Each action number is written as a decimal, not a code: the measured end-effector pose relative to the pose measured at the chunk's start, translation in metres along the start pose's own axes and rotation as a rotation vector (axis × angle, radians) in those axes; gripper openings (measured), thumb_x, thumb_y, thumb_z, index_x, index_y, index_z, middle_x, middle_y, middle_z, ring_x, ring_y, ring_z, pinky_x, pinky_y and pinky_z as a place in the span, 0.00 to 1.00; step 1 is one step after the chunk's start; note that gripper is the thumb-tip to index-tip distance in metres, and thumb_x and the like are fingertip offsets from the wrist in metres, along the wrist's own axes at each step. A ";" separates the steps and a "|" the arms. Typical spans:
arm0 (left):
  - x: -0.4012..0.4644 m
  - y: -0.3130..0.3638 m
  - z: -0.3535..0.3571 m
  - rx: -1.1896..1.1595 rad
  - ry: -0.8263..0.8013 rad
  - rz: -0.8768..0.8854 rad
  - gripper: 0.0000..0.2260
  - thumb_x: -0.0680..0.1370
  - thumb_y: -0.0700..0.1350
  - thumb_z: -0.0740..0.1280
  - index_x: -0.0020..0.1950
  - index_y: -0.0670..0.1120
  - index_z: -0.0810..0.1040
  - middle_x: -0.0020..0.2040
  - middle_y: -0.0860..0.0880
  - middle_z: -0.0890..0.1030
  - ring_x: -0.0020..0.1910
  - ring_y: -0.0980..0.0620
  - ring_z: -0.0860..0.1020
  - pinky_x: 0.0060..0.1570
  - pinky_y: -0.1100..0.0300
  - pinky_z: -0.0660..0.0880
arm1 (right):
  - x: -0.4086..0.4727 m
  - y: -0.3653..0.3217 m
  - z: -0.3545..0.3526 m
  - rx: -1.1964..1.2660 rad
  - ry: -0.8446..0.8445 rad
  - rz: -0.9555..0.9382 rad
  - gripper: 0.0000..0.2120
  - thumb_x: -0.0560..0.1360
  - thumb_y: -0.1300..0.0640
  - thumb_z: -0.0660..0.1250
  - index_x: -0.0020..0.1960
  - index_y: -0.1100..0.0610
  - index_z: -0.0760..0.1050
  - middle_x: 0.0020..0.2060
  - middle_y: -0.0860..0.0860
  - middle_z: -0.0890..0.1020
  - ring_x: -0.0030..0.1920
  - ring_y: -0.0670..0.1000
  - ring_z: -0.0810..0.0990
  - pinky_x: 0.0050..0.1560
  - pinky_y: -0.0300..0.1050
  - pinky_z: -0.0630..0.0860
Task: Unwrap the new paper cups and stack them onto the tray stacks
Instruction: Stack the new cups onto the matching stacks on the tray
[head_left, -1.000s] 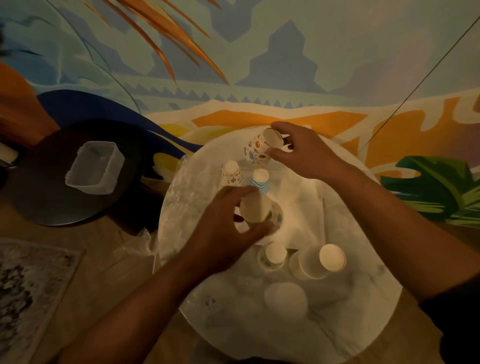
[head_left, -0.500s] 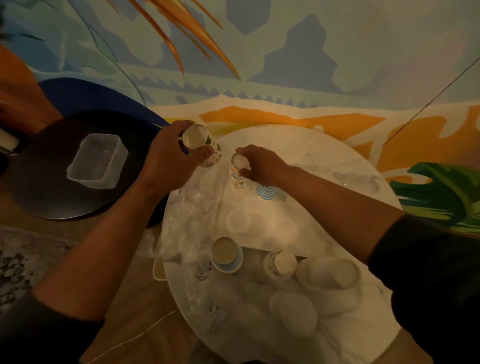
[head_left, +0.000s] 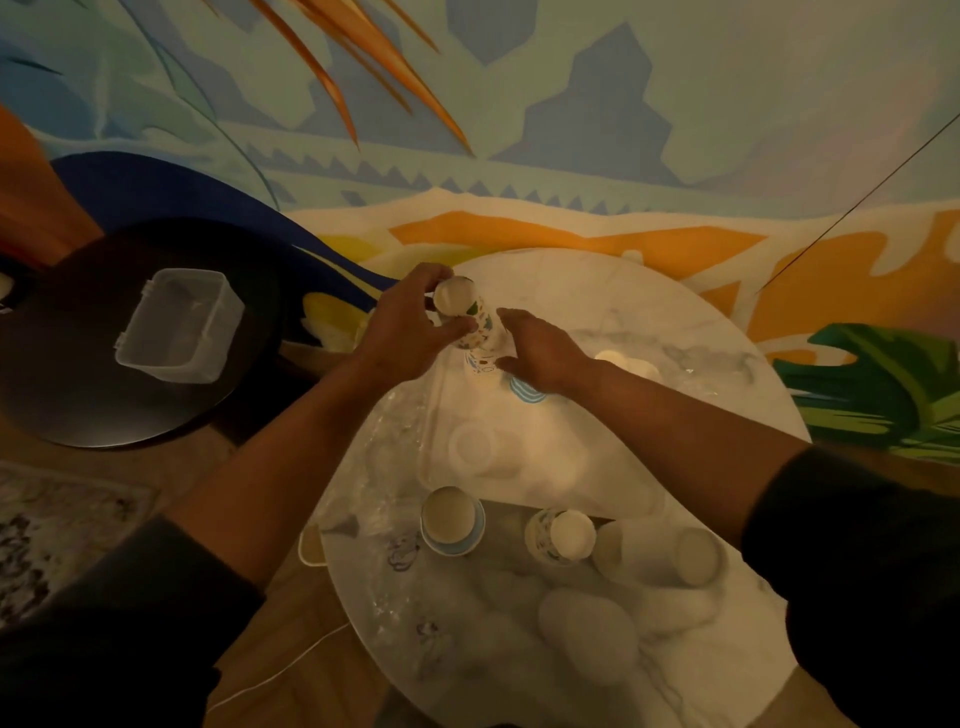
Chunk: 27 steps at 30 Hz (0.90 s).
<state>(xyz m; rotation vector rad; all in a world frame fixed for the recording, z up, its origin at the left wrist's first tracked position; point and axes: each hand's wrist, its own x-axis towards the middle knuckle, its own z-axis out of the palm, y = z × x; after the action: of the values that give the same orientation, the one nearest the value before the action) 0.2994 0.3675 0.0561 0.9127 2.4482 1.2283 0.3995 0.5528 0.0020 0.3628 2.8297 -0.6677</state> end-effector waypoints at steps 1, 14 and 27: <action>0.003 -0.002 0.006 -0.007 -0.015 0.007 0.28 0.71 0.47 0.80 0.67 0.48 0.73 0.58 0.54 0.78 0.55 0.53 0.79 0.52 0.52 0.81 | -0.002 0.003 -0.002 -0.006 0.002 0.007 0.36 0.77 0.54 0.72 0.79 0.62 0.60 0.75 0.60 0.68 0.73 0.61 0.70 0.69 0.56 0.70; 0.023 -0.041 0.065 0.178 -0.154 0.040 0.26 0.70 0.44 0.80 0.65 0.42 0.75 0.59 0.43 0.81 0.56 0.43 0.80 0.58 0.47 0.78 | -0.046 0.036 -0.015 -0.038 -0.003 0.072 0.32 0.79 0.54 0.69 0.79 0.59 0.61 0.77 0.56 0.65 0.76 0.56 0.65 0.72 0.45 0.61; 0.011 -0.024 0.057 0.245 -0.135 0.001 0.30 0.74 0.50 0.76 0.73 0.45 0.70 0.68 0.43 0.75 0.64 0.46 0.74 0.62 0.58 0.70 | -0.132 0.013 -0.035 0.002 -0.118 -0.004 0.28 0.79 0.45 0.68 0.76 0.53 0.68 0.73 0.51 0.73 0.68 0.52 0.74 0.66 0.45 0.70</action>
<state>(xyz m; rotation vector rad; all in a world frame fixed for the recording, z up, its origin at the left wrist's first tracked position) 0.3083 0.3992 0.0033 1.0232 2.5244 0.8479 0.5231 0.5555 0.0614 0.3076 2.7192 -0.6702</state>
